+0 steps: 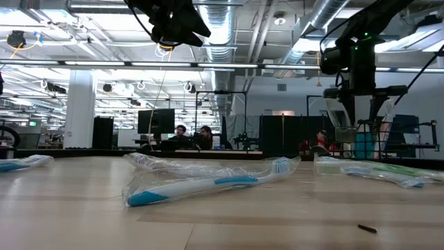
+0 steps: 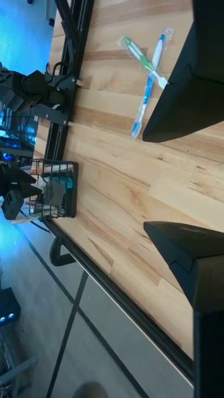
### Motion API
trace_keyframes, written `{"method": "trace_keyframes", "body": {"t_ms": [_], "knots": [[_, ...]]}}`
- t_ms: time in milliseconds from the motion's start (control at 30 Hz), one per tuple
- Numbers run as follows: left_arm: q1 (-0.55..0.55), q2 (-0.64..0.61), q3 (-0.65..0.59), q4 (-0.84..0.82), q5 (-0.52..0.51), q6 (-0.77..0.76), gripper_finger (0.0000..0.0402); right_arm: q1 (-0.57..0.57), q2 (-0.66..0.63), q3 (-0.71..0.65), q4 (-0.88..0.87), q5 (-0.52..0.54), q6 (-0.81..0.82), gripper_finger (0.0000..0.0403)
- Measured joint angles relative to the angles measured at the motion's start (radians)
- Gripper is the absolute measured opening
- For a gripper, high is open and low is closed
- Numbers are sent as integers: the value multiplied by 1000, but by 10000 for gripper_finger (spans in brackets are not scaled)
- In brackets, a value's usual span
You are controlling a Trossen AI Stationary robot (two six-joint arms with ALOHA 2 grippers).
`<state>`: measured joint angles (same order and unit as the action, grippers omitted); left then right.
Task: Pick & Place toothbrushing station
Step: Put the left blue toothbrush in the right section of wire organizer
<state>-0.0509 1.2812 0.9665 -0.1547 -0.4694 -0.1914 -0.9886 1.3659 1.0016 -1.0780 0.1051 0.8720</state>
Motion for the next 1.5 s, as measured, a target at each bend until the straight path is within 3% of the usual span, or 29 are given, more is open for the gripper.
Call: {"method": "trace_keyframes", "body": {"t_ms": [333,967,1500], "knots": [[0,0,0,1,0,0,214,0,0,83,9,53,-3,175],[0,0,0,4,0,0,214,10,0,93,-47,24,-39,172],[0,0,0,6,0,-1,214,26,0,205,-90,30,-105,172]]}}
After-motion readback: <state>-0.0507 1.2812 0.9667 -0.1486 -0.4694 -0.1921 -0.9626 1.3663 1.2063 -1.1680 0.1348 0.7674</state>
